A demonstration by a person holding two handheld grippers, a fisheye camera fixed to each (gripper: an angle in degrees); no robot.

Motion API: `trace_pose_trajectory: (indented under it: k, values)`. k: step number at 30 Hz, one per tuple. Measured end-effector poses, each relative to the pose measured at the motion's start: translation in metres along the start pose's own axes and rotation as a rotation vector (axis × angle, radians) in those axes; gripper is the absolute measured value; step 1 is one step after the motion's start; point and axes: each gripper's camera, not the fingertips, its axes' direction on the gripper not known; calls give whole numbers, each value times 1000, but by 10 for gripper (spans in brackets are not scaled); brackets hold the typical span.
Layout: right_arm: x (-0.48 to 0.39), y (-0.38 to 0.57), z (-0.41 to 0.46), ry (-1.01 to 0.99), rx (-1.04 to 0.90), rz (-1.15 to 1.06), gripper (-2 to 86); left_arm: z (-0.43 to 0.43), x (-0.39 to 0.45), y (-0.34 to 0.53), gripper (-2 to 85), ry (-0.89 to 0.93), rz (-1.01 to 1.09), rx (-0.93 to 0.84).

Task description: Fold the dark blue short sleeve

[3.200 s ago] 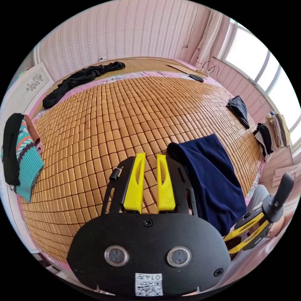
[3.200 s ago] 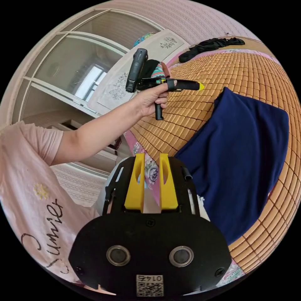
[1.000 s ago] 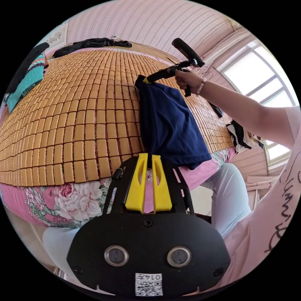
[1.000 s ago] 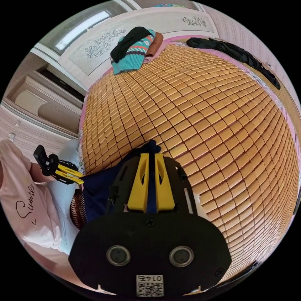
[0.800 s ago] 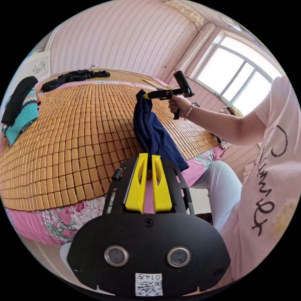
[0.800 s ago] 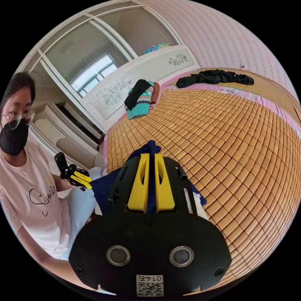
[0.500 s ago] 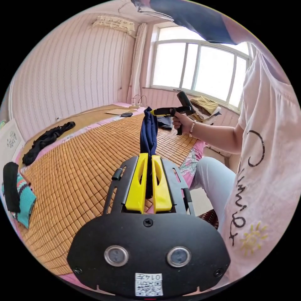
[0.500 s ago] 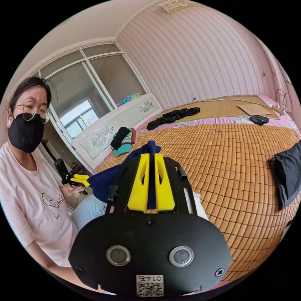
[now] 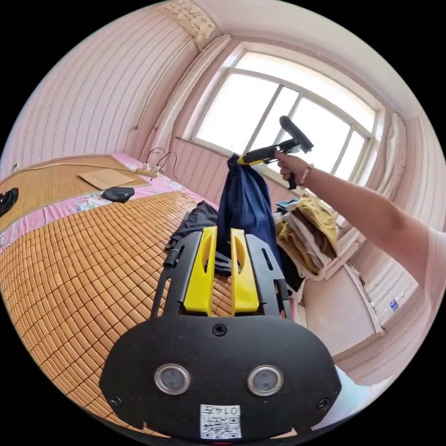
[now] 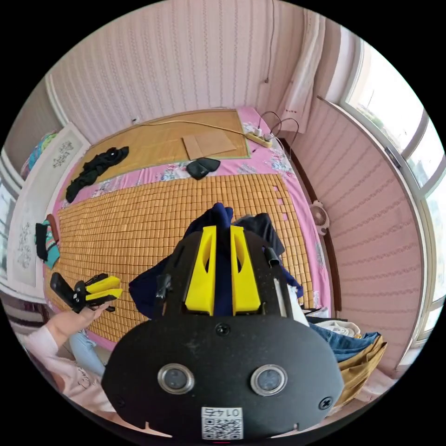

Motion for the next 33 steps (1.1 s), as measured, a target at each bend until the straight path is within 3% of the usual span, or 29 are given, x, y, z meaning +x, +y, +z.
trace_pose_trajectory:
  k: [2, 6, 11, 16, 21, 25, 29, 33]
  values:
    - [-3, -2, 37, 12, -47, 47, 140, 19, -29, -2, 79, -25, -49, -105]
    - [-15, 35, 56, 14, -3, -3, 157, -20, -56, 37, 67, -29, -37, -66]
    - [-74, 174, 55, -197, 151, -189, 133, -121, -31, 129, 64, -153, 156, -66]
    - [-151, 290, 113, -401, -31, -284, 135, -255, 14, 260, 54, -531, 226, -53]
    - [-274, 337, 155, -407, -131, -539, 182, -375, 20, 347, 48, -785, -73, -4]
    - [-404, 335, 147, -431, 43, -777, 236, -465, 8, 411, 58, -948, -259, 124]
    - [-530, 314, 132, -567, 152, -983, 189, -519, -25, 452, 80, -1032, -437, 198]
    - [-638, 298, 132, -545, 192, -1186, 123, -566, -78, 467, 121, -1084, -506, 254]
